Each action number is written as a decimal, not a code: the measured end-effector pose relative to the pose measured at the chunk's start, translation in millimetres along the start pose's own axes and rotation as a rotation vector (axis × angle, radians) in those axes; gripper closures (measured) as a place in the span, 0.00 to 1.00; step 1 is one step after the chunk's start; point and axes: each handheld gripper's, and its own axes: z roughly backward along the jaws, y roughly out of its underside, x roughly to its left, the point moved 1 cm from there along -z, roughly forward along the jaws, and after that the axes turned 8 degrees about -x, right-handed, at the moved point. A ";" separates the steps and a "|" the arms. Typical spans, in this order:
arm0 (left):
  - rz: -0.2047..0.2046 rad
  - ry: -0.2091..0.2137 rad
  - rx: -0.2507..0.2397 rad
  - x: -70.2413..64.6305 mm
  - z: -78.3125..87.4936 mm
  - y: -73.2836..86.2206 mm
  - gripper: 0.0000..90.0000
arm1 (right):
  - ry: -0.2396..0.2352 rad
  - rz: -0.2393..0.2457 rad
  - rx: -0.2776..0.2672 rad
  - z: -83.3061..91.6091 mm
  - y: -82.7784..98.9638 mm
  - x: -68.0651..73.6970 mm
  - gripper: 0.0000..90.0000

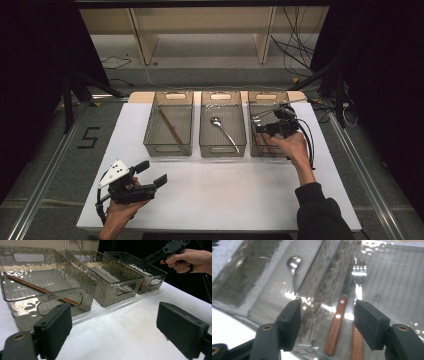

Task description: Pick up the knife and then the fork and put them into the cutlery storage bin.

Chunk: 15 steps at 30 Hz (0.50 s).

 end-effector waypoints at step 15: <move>-0.001 0.010 0.023 -0.3 -1.5 1.0 0.14 | -0.053 0.076 -0.094 24.6 11.9 27.9 0.34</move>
